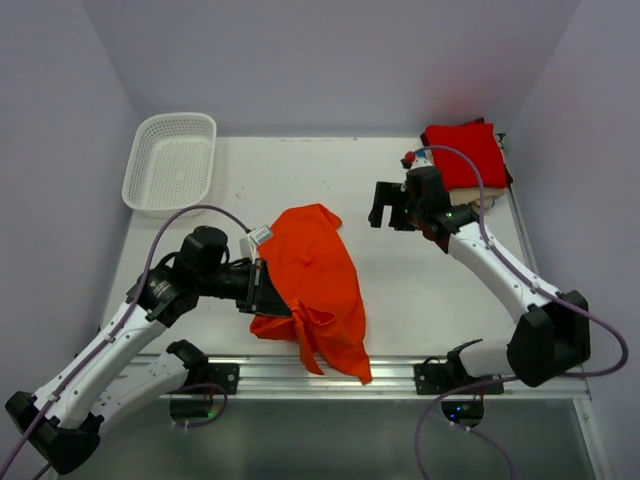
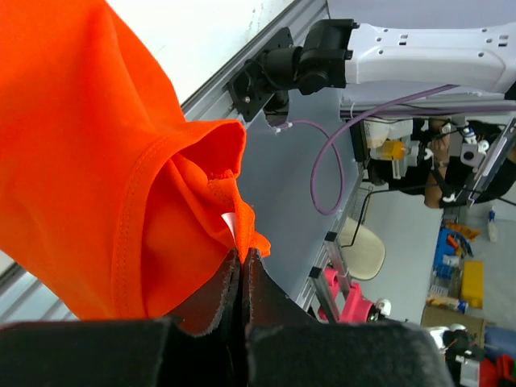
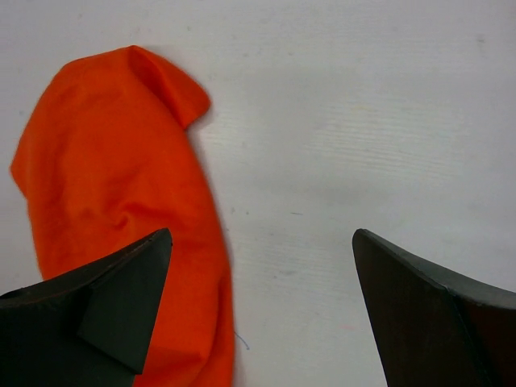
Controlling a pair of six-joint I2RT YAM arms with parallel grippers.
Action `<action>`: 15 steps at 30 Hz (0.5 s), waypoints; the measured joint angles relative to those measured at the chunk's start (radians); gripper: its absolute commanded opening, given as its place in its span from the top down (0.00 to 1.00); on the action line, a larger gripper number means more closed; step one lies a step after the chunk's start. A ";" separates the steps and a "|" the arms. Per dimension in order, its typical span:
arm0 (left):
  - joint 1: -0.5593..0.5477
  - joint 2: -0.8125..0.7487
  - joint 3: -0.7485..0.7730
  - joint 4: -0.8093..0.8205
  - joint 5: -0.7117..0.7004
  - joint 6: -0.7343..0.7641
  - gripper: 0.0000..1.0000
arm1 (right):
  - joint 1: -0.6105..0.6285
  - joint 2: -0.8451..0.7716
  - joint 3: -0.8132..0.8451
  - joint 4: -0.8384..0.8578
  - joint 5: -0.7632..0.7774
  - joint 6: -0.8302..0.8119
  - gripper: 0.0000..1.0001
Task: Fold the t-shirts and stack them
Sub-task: Move the tshirt to the center of the board
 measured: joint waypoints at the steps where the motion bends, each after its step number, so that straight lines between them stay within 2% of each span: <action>1: -0.002 -0.021 -0.003 -0.019 -0.011 -0.009 1.00 | 0.000 0.042 0.027 0.005 -0.032 0.000 0.01; 8: -0.002 -0.084 -0.004 -0.077 -0.058 -0.028 1.00 | 0.032 0.399 0.243 0.082 -0.387 -0.018 0.01; 15: -0.003 -0.084 -0.037 -0.085 -0.078 -0.031 1.00 | 0.098 0.698 0.463 0.035 -0.495 -0.080 0.01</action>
